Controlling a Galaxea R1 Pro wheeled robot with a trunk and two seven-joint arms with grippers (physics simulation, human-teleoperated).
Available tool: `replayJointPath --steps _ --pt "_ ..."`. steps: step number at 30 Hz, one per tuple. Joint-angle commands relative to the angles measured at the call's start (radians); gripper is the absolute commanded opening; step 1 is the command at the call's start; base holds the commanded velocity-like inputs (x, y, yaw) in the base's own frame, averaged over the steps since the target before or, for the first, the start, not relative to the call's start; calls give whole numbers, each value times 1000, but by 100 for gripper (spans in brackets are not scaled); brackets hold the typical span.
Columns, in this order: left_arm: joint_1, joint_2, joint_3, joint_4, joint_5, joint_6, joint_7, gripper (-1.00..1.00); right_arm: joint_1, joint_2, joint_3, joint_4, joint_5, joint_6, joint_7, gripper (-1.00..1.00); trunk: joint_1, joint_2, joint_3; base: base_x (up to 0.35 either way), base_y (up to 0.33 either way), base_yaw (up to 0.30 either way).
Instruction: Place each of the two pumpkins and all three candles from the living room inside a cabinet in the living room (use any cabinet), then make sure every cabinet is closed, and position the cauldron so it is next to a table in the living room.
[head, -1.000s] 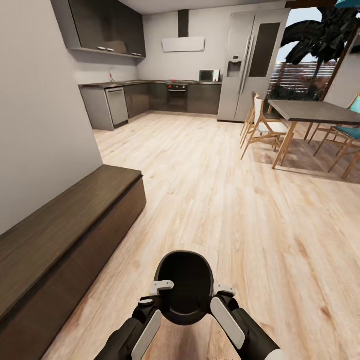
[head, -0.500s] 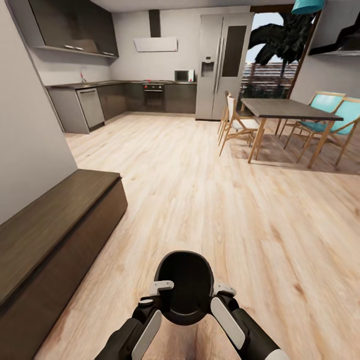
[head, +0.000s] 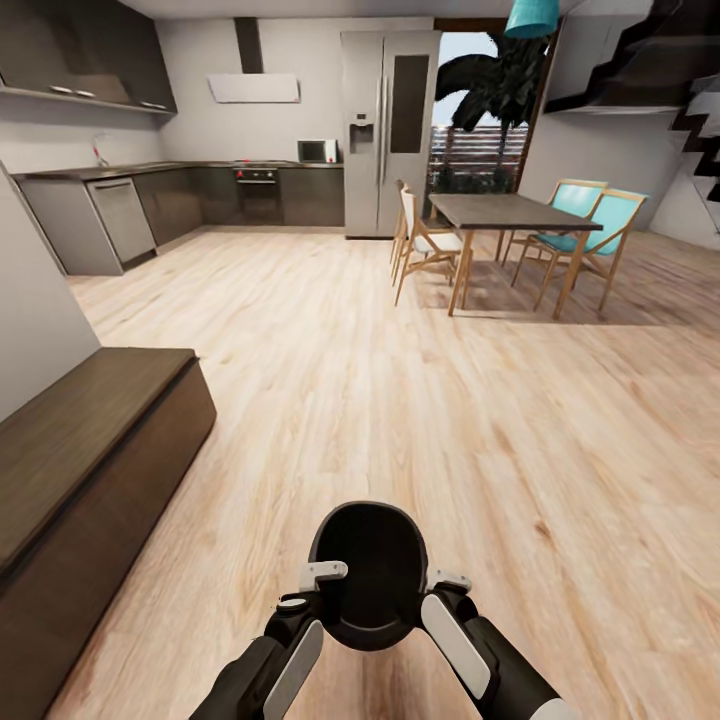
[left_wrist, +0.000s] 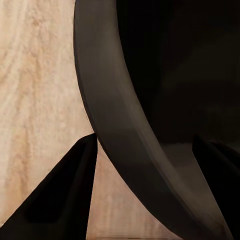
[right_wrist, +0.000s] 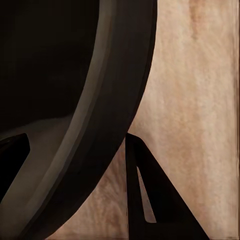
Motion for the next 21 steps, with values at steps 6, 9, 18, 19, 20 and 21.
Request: replayJointPath --steps 6,9,18,19,20,21 --pt "0 0 -2 -3 18 -3 7 -100 -2 0 -1 -11 -6 -9 -6 -100 -1 -1 -1 -121 0 -273" --pt "0 0 -2 -3 17 -3 7 -100 -2 0 -1 -11 -6 -9 -6 -100 -1 -1 -1 -114 0 -273" --pt "0 0 -2 -3 17 -4 7 -100 -2 0 -1 -11 -6 -9 -6 -100 -1 -1 -1 -97 0 -273" --pt "0 0 -2 -3 17 -4 7 -100 -2 0 -1 -11 -6 -9 -6 -100 -1 -1 -1 -82 0 -273" --pt "0 0 -2 -3 17 -4 7 -100 -2 0 -1 -11 -6 -9 -6 -100 -1 -1 -1 -80 0 -273" --pt "0 0 -2 -3 17 -4 7 -100 -2 0 -1 -11 -6 -9 -6 -100 -1 -1 -1 -78 0 -273"
